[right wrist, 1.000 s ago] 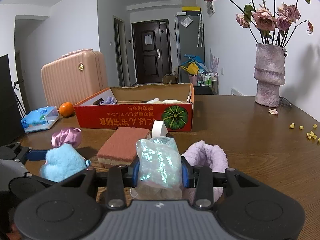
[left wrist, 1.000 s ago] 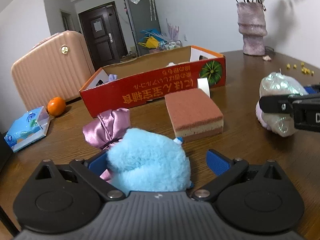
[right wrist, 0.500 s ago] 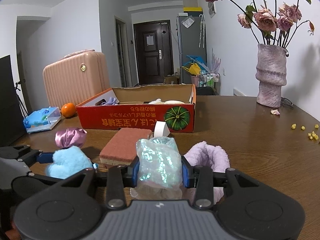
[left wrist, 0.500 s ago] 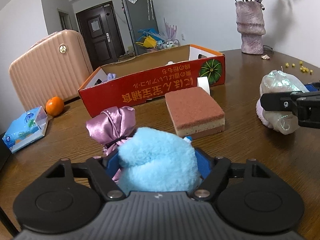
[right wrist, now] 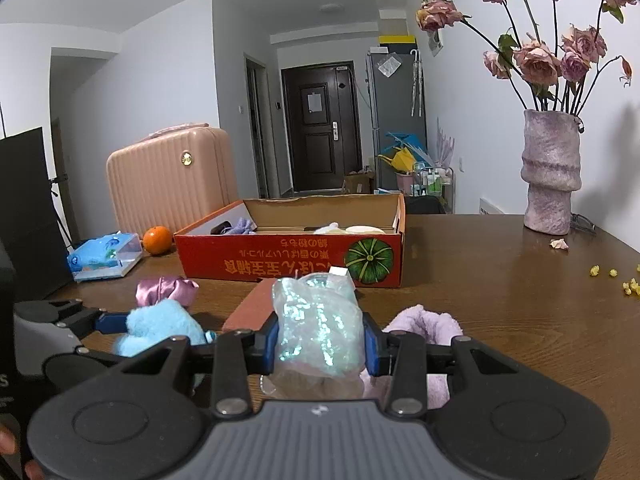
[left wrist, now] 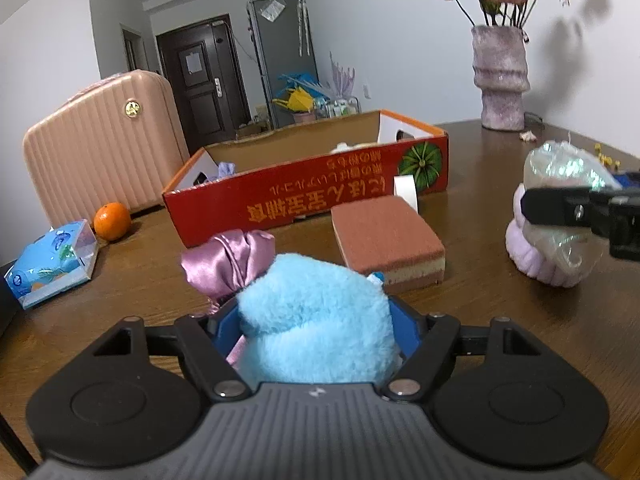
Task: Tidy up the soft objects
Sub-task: 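Grasp the blue fluffy plush with the left tool, then carry the blue plush and iridescent bag over the cardboard box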
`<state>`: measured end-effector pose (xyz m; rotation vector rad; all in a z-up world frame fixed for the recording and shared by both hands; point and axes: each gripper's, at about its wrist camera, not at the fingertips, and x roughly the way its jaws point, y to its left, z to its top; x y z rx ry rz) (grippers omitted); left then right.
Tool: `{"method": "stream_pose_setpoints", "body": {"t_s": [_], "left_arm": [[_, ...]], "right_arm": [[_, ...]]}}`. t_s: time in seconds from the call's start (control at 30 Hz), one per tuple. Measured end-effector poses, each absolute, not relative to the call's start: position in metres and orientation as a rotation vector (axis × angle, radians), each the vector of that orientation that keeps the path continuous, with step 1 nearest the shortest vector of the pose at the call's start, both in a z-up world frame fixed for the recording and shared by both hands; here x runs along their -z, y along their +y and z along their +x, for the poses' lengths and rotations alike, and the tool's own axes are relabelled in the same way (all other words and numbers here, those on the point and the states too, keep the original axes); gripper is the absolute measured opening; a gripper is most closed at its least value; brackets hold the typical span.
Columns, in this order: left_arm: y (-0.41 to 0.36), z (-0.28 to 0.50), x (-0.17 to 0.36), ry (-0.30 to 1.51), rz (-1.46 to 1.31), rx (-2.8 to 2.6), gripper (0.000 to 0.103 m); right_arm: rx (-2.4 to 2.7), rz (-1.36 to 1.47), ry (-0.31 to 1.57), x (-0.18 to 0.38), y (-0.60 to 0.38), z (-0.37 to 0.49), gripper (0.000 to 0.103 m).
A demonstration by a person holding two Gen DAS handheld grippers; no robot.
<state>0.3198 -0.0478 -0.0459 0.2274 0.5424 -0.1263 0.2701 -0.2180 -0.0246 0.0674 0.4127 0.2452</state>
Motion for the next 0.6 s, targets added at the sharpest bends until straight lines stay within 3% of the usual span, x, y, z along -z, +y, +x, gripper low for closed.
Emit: {"method": "stream_pose_setpoints", "body": {"t_s": [0.6], "left_arm": [[-0.027,0.294,0.008,0.381,0.122,0.122,0.075]], "right_arm": [[-0.248,0.074,0.399,0.028,-0.217,0.274,0.039]]}}
